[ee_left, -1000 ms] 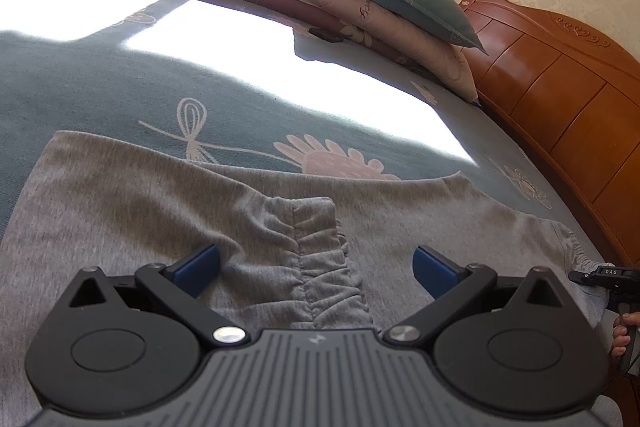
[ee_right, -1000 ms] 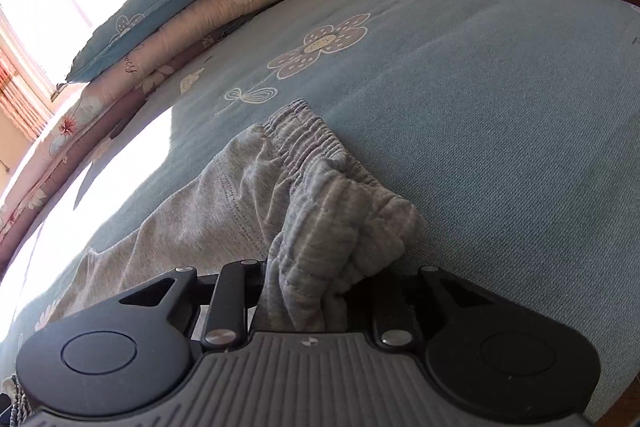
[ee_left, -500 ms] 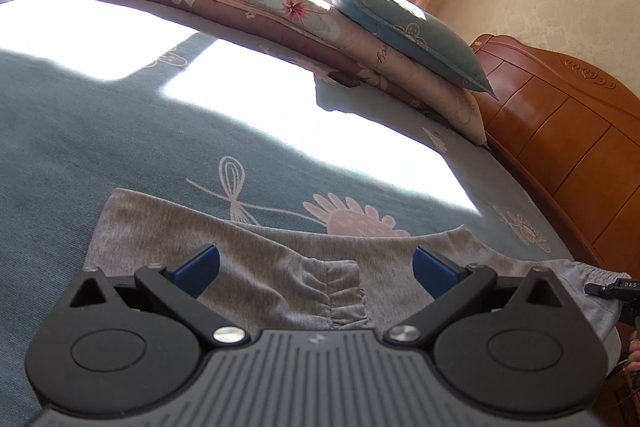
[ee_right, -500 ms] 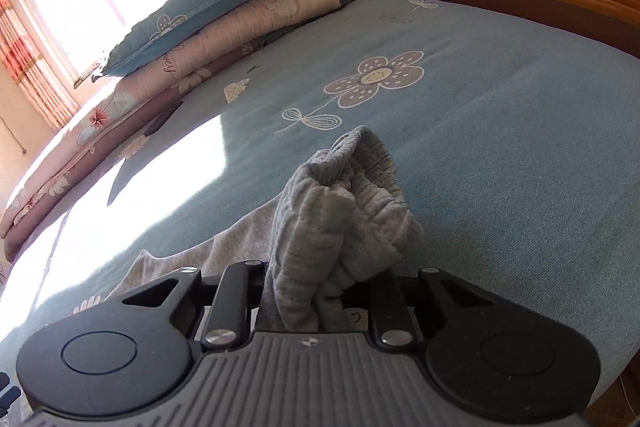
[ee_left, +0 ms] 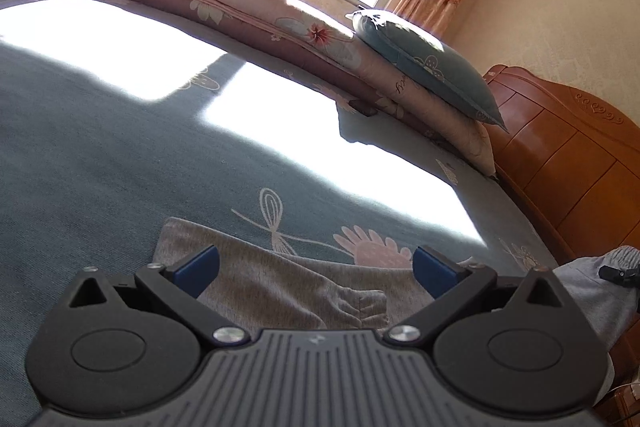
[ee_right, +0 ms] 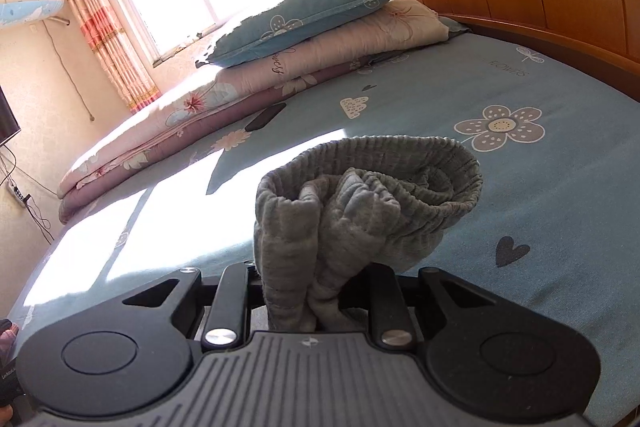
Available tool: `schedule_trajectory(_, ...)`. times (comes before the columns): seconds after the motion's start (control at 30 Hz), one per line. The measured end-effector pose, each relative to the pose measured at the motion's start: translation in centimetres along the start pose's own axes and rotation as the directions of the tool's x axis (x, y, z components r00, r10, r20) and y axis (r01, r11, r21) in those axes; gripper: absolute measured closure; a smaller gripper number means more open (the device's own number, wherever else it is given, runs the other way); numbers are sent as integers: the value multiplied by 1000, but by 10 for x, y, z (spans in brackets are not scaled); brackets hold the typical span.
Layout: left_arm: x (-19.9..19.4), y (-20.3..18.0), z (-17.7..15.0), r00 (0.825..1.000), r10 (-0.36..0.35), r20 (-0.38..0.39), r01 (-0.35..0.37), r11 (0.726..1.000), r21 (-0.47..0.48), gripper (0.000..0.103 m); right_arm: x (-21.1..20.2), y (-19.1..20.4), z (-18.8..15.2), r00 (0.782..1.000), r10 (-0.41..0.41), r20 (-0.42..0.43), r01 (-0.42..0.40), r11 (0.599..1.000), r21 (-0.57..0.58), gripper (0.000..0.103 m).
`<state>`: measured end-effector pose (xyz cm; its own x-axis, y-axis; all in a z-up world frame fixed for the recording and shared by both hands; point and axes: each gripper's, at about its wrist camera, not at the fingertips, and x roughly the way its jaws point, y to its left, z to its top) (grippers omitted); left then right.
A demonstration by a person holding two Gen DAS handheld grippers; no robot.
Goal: Fold clothes
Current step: 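Lift the folded grey sweatpants off the bed with the right gripper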
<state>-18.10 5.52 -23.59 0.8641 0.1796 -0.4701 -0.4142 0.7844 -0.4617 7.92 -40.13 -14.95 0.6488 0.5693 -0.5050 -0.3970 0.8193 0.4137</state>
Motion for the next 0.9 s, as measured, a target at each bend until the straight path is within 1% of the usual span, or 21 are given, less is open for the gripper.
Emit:
schedule_trajectory(0.13,-8,9,5,1000,10,15,-10,1000,-27,1,0,28,4,998,55,-5,-55,998,-33,79)
schedule_trajectory(0.4,-18,23,13,999,21,44,-18,998,-64,1,17,75,1,988,143,-63,-147,987,-60,79)
schedule_trajectory(0.77,-25,38,17,997,40,61,-34,994,-107,1,44,139,-3,960,249,-125,-262,960,-101,79)
schedule_trajectory(0.9,-29,42,18,996,43,72,-35,993,-115,1,54,169,-16,950,275,-151,-295,946,-136,79)
